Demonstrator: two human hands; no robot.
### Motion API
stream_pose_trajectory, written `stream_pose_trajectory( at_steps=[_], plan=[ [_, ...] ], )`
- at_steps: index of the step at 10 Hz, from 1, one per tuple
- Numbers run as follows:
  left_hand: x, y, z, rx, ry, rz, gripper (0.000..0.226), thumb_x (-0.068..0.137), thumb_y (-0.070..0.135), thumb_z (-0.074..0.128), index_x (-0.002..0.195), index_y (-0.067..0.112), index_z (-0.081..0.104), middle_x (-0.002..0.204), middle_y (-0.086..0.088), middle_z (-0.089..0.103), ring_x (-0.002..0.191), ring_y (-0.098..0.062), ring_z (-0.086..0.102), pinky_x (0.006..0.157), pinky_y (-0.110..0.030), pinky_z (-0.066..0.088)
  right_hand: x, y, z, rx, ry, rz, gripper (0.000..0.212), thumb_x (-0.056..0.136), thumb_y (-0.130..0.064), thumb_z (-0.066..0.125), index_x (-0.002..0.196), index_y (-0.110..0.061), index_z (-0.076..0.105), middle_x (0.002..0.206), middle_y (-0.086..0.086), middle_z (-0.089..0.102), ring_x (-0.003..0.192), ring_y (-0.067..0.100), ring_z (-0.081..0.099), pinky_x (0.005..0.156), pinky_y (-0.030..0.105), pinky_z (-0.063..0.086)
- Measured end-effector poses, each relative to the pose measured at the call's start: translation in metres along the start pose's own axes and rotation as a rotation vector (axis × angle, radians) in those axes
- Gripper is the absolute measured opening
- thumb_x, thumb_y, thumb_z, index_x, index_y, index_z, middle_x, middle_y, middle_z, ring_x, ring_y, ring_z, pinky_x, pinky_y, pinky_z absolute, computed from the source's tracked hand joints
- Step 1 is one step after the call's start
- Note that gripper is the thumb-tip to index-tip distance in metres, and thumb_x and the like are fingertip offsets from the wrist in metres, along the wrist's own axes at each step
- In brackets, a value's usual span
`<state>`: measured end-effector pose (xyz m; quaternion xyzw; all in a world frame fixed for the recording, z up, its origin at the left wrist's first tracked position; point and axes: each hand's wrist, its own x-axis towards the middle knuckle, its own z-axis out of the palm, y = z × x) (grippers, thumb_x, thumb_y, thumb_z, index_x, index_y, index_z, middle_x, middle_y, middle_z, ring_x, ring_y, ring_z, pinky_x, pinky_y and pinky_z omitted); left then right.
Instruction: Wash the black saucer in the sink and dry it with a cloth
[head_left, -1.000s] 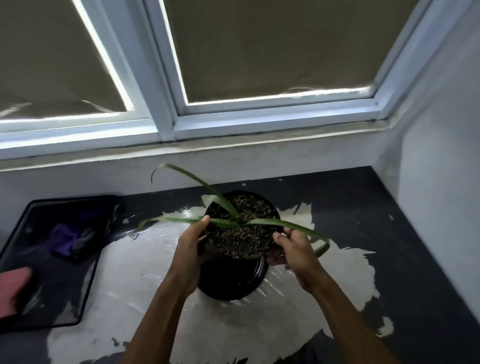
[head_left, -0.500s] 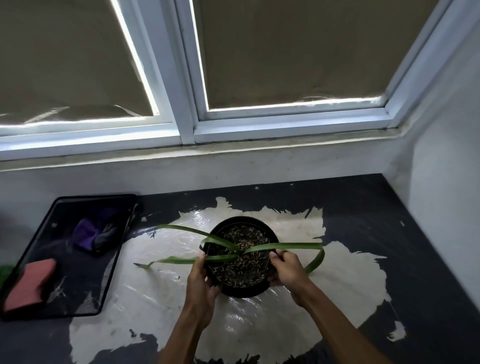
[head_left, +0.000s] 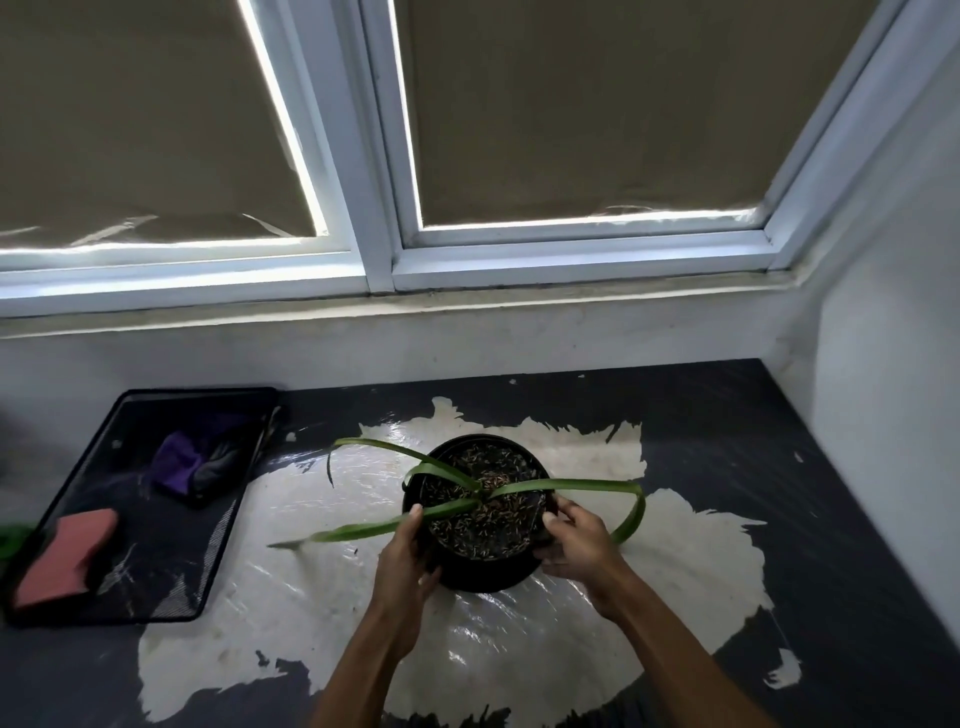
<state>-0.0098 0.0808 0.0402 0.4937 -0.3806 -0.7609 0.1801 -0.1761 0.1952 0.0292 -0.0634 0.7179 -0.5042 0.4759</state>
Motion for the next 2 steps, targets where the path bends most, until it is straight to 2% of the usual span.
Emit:
stream_pose_trajectory(
  at_steps=[1, 2],
  plan=[
    [-0.013, 0.005, -0.019, 0.182, -0.039, -0.066, 0.035, 0.097, 0.044, 0.048, 0.119, 0.020, 0.058, 0.123, -0.003, 0.061, 0.114, -0.025, 0.059, 0.096, -0.044, 0.049, -0.008, -0.001, -0.004, -0.120, 0.026, -0.028, 0.047, 0.100, -0.016, 0.049, 0.146, -0.018, 0.038, 0.104, 0.008, 0.065, 0.077, 0.020, 0.063, 0.058, 0.027, 0.047],
    [-0.028, 0.011, -0.041, 0.337, -0.068, -0.117, 0.029, 0.095, 0.037, 0.055, 0.111, 0.015, 0.065, 0.113, -0.009, 0.070, 0.103, -0.028, 0.066, 0.088, -0.041, 0.052, -0.020, 0.000, -0.009, -0.159, 0.046, -0.080, 0.043, 0.096, -0.013, 0.055, 0.139, -0.011, 0.048, 0.086, 0.004, 0.061, 0.064, 0.015, 0.056, 0.055, 0.028, 0.042]
  ],
)
